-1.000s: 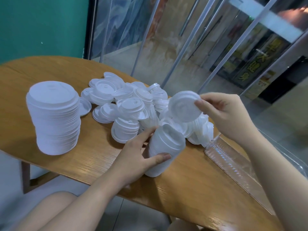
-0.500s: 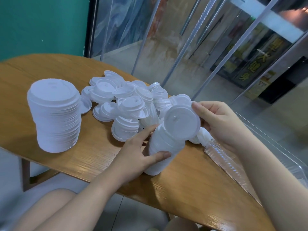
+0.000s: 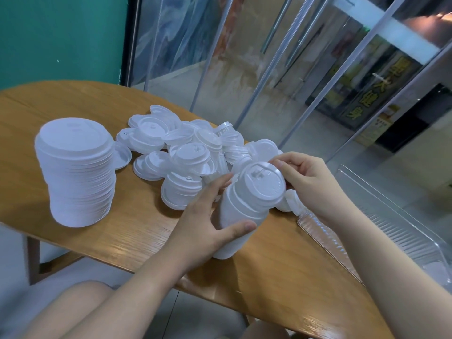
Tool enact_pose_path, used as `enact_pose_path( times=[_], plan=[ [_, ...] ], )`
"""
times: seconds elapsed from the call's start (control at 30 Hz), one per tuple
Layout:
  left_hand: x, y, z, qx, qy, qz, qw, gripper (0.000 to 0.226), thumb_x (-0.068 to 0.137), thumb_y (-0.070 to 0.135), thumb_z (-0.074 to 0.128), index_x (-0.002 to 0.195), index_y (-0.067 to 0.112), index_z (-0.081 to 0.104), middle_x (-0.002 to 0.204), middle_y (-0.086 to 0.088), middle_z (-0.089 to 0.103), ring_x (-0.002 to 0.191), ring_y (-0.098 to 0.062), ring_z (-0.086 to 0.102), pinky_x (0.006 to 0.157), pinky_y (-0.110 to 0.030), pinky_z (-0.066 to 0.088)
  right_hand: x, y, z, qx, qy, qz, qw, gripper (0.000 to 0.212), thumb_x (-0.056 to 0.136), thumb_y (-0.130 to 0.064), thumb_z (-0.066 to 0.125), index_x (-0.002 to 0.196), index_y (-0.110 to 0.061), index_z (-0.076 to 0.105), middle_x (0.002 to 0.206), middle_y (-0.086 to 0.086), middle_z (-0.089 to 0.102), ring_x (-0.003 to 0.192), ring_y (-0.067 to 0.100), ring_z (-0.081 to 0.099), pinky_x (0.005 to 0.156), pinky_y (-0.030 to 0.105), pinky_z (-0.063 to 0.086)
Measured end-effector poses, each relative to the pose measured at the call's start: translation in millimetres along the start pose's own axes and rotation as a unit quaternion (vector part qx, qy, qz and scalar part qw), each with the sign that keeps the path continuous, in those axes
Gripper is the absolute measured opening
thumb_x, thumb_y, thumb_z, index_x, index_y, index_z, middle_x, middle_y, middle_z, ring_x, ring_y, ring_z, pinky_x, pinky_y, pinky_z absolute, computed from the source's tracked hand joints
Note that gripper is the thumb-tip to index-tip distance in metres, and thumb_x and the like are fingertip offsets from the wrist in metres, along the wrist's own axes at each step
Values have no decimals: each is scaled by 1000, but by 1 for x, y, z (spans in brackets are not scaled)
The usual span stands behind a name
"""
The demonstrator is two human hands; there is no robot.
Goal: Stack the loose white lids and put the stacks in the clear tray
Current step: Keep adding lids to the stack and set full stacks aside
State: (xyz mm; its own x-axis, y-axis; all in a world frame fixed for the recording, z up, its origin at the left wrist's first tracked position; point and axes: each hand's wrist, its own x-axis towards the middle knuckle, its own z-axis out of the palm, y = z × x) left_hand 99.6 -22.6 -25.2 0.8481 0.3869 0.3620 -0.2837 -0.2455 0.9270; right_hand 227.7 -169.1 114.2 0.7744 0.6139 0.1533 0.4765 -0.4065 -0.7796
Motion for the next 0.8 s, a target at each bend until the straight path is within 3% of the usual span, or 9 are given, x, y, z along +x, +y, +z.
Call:
enact_pose_path(
  times=[0.1, 0.17, 0.27, 0.4, 0.5, 0.57, 0.63, 0.73, 0.8],
  plan=[
    [3, 4, 4, 4, 6, 15, 1000, 85, 67, 70, 78, 143, 52, 43, 141, 27, 54, 133, -1, 50, 111, -31, 43, -1, 1, 2, -25, 7, -17, 1000, 21, 106, -13, 56, 98, -6, 74, 87, 20, 74, 71, 16, 63, 69, 24, 54],
    [5, 4, 8, -9, 7, 16, 1000, 84, 68, 68, 79, 143, 48, 46, 139, 23, 56, 133, -3, 52, 111, -36, 44, -2, 2, 2, -38, 5, -28, 999, 21, 106, -12, 55, 97, -7, 74, 84, 24, 71, 69, 15, 61, 68, 23, 52],
    [6, 4, 14, -26, 16, 19, 999, 80, 70, 68, 78, 141, 45, 48, 135, 24, 57, 129, -1, 54, 108, -26, 44, -4, 1, 2, -43, 2, -37, 998, 22, 106, -8, 53, 99, -9, 75, 87, 22, 72, 71, 15, 62, 68, 21, 52],
    [7, 5, 19, -35, 28, 20, 999, 73, 72, 66, 76, 138, 46, 51, 130, 29, 58, 126, 2, 55, 100, -9, 40, -7, 2, -3, -19, -7, -30, 999, 27, 106, -6, 52, 106, -14, 78, 99, 5, 78, 95, 28, 71, 85, 33, 57],
    [9, 4, 21, -44, 30, 26, 998, 69, 74, 61, 79, 137, 42, 54, 128, 26, 62, 123, -1, 58, 99, -15, 44, -10, 5, -7, -20, -35, -21, 999, 29, 108, -14, 51, 107, -15, 80, 97, 17, 75, 87, 35, 67, 87, 47, 55],
    [10, -1, 22, -49, 23, 29, 998, 73, 74, 50, 83, 140, 35, 55, 130, 19, 64, 125, -5, 59, 103, -28, 49, -15, 8, -6, -43, -69, -25, 996, 31, 106, -29, 52, 104, -17, 81, 87, 21, 69, 75, 23, 60, 78, 44, 51],
    [10, -3, 23, -57, 15, 25, 998, 77, 73, 46, 84, 143, 32, 54, 133, 12, 65, 127, -11, 61, 103, -42, 52, -20, 12, -3, -63, -103, -34, 992, 33, 100, -38, 53, 105, -19, 79, 81, 13, 67, 73, 13, 57, 73, 32, 47],
    [9, -4, 24, -56, 25, 26, 998, 77, 72, 46, 80, 143, 30, 54, 130, 14, 66, 123, -7, 62, 102, -35, 53, -27, 14, 3, -88, -85, -70, 990, 34, 94, -49, 61, 116, -27, 73, 92, -9, 69, 80, 10, 61, 74, 26, 48],
    [8, -2, 24, -52, 31, 26, 998, 78, 71, 49, 79, 143, 30, 55, 129, 15, 66, 121, -4, 62, 100, -25, 51, -35, 15, 6, -115, -60, -123, 984, 45, 86, -53, 66, 125, -31, 66, 109, -12, 65, 92, 14, 62, 76, 29, 50]
  ],
)
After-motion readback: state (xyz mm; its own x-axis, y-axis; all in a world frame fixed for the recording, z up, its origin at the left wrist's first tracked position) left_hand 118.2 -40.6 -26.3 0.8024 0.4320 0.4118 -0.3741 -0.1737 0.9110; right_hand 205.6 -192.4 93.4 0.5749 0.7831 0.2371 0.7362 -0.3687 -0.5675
